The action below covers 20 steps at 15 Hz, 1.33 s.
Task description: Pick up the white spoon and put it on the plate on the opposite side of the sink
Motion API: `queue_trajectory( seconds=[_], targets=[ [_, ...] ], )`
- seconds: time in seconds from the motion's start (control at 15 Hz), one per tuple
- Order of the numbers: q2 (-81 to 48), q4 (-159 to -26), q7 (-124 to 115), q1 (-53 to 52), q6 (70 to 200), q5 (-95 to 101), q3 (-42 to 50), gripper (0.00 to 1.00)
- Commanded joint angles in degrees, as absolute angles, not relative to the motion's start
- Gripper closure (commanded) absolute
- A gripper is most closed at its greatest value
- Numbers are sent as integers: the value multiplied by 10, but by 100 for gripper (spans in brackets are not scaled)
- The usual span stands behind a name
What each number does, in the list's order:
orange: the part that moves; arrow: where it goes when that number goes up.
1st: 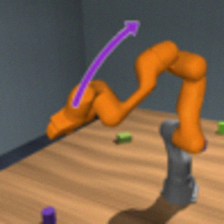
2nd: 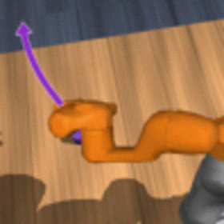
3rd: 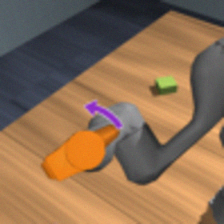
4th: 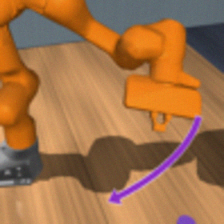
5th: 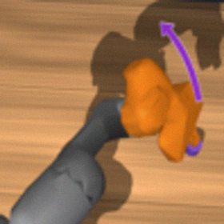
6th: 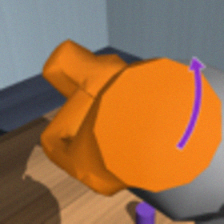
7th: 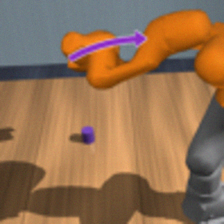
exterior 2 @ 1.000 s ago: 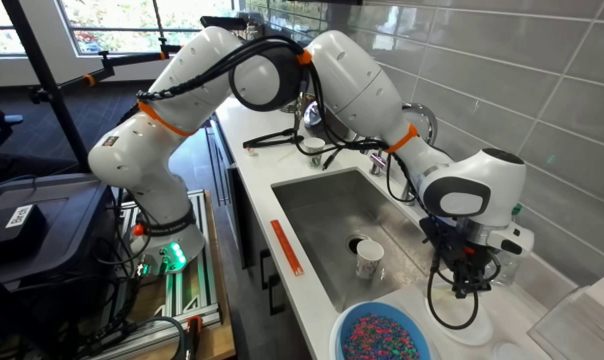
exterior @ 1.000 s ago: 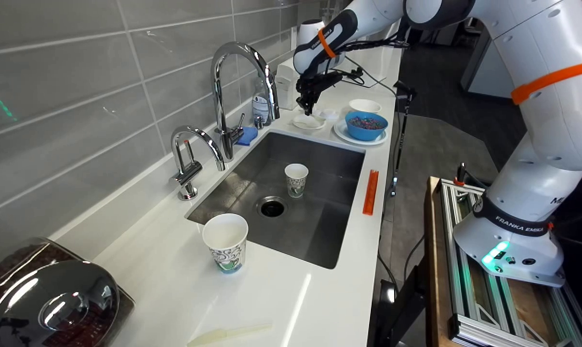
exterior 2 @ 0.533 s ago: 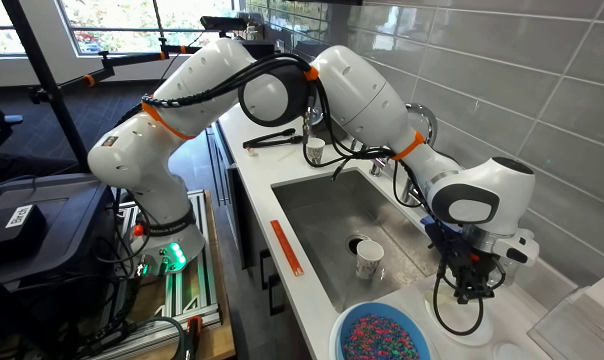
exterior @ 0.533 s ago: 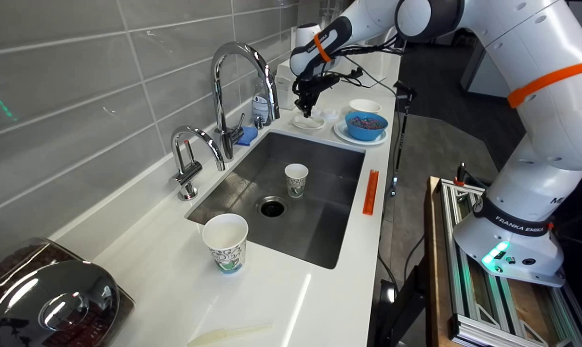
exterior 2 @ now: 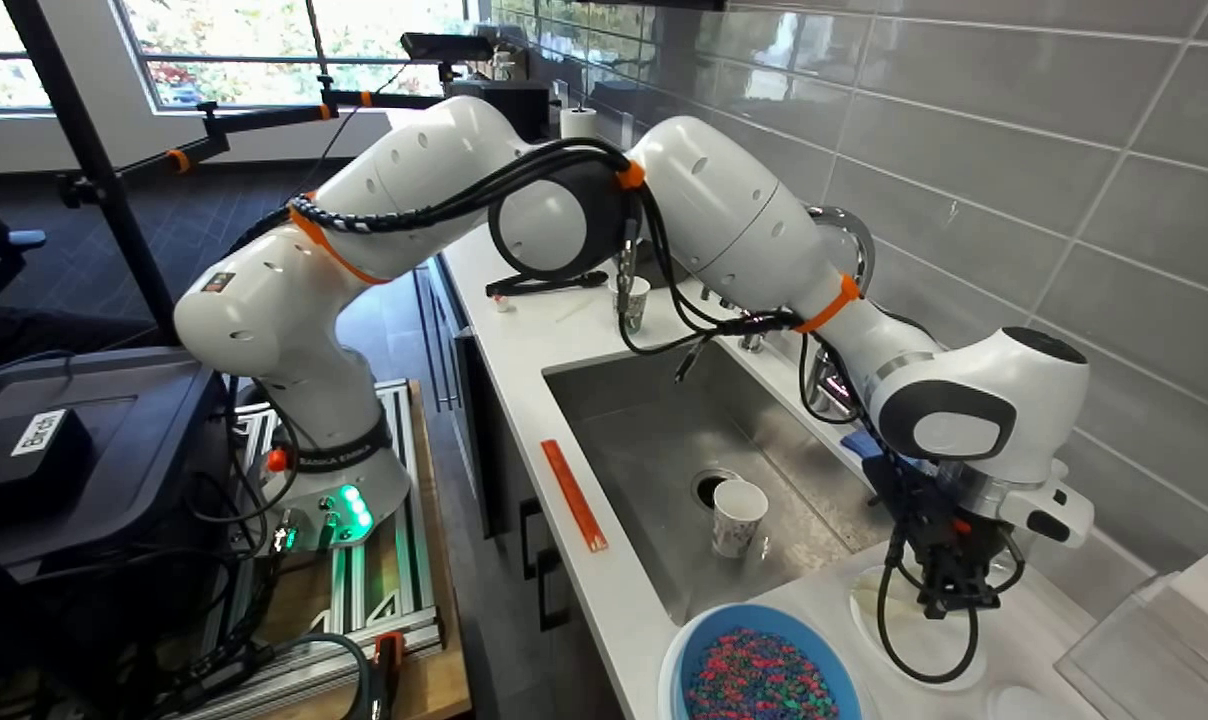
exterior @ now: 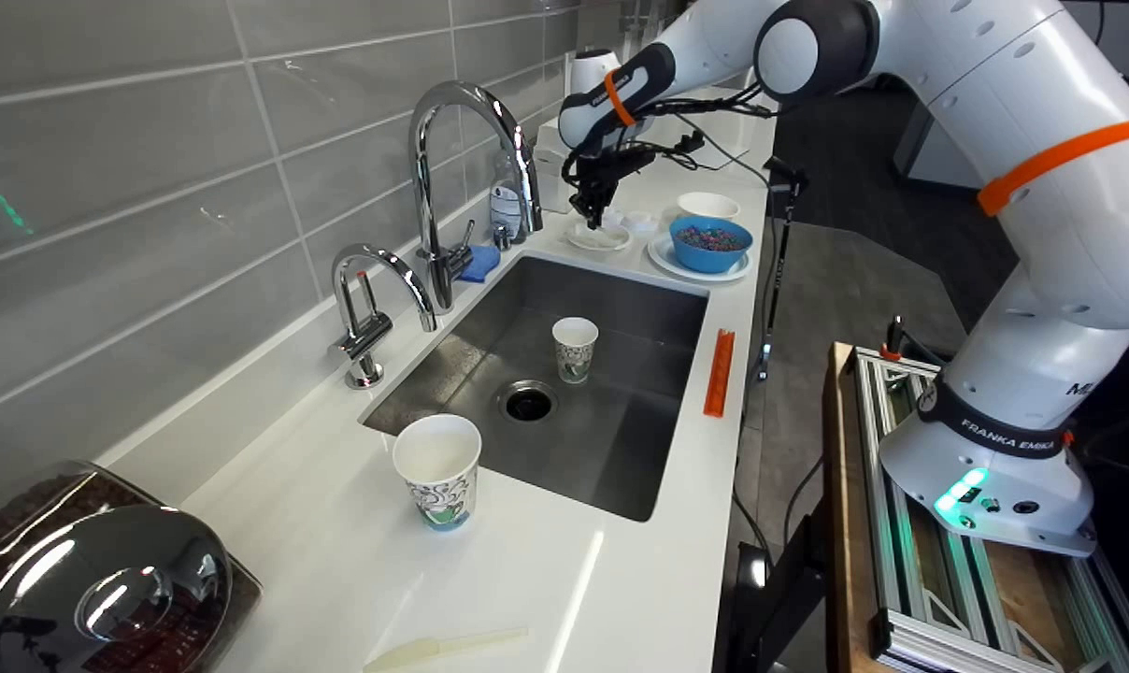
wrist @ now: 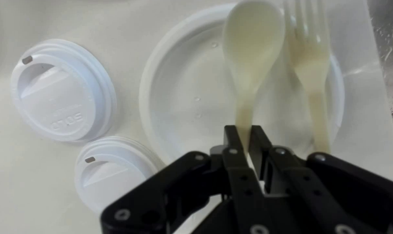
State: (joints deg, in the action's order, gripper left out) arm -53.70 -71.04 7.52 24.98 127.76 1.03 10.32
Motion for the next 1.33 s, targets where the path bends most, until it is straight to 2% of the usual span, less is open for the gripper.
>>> queue_trajectory(
  seconds=[0.0,0.07,0.2,0.6,1.27],
  targets=[
    [-571,-657,74,262,1245,-3,98,74],
    [-574,-652,72,262,1244,-3,98,60],
    [-578,-646,72,263,1239,-2,97,47],
    [-566,-655,73,262,1249,-2,93,2],
    [-476,-757,1,252,1278,-12,100,0]
  ],
)
